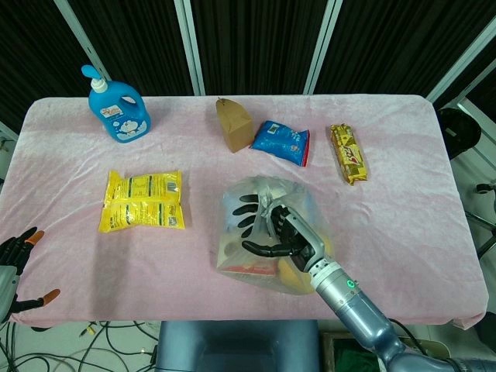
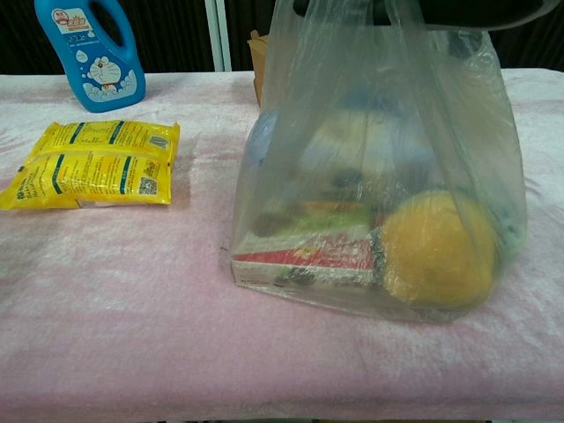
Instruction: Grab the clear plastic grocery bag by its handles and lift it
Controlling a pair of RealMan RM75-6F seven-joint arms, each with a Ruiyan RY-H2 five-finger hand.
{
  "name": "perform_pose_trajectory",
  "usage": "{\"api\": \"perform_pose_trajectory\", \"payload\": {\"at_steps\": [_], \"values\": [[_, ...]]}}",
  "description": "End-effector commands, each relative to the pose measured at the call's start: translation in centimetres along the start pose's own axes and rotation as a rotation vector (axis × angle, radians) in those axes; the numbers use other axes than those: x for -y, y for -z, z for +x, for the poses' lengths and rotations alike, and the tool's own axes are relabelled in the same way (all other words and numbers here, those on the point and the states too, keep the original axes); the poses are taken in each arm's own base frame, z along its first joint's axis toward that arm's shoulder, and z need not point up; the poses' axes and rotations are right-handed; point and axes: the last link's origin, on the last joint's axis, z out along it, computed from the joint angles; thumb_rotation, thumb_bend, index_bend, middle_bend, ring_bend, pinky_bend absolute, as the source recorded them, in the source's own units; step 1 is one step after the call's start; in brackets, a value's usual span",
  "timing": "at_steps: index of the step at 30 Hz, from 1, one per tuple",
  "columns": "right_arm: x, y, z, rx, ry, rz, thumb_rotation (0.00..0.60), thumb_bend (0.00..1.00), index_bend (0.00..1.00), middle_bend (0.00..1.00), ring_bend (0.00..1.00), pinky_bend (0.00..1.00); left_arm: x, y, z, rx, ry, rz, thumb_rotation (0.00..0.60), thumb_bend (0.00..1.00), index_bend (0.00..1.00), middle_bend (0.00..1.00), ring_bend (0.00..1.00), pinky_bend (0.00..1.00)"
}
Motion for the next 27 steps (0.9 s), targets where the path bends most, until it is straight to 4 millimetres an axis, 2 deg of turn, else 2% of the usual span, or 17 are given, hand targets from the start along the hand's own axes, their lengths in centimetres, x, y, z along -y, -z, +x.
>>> {"api": "perform_pose_trajectory", "payload": {"at_steps": [1,6,8,12,13,16,18,20,27], "values": [[0.9,0.2,0.5,-0.003,-0.080,-0.039,0.600,0.16,0.34,0.39,0.42,0.47,0.0,0.0,0.0,0.001,-0.001,-0.002,0.600,0.05,0.01,0.00,0.03,0.03],[2.1,-0.2,0.2,-0.007,-0.096,-0.051,0.600,0.18,0.44,0.51,0.53,0.58,0.0,0.0,0.0,0.002,0.001,-0.002,0.600,0.05,0.01,0.00,0.03,0.03],[2.4,-0.5,0.2,-0.018,-0.093,-0.060,0.600,0.24,0.50,0.57,0.59,0.63,0.0,0.0,0.0,0.003,0.002,-0.001,0.600,0.05,0.01,0.00,0.03,0.03],[2.5,-0.7,0.1,-0.031,-0.105,-0.065,0.600,0.47,0.61,0.69,0.70,0.74,0.0,0.0,0.0,0.004,0.003,-0.001,0.600,0.05,0.01,0.00,0.04,0.03],[2.6,-0.7,0.1,-0.033,-0.105,-0.066,0.600,0.50,0.62,0.70,0.71,0.75,0.0,0.0,-0.1,0.004,0.004,0.000,0.600,0.05,0.01,0.00,0.04,0.03],[2.7,-0.9,0.1,-0.045,-0.109,-0.064,0.600,0.83,0.73,0.80,0.81,0.84,0.0,0.0,0.0,0.005,0.006,0.002,0.600,0.05,0.01,0.00,0.03,0.03],[2.8,-0.9,0.1,-0.053,-0.116,-0.062,0.600,0.97,0.77,0.83,0.84,0.88,-0.1,0.0,0.0,0.005,0.009,0.002,0.600,0.05,0.01,0.00,0.03,0.03],[2.9,-0.9,0.3,-0.064,-0.118,-0.061,0.600,1.00,0.79,0.85,0.85,0.89,0.0,0.0,0.0,0.006,0.009,0.002,0.600,0.05,0.01,0.00,0.03,0.03],[4.0,-1.6,-0.2,-0.091,-0.101,-0.063,0.600,1.00,0.82,0.85,0.87,0.90,-0.1,0.0,-0.1,0.009,0.012,0.000,0.600,0.06,0.01,0.00,0.03,0.03]]}}
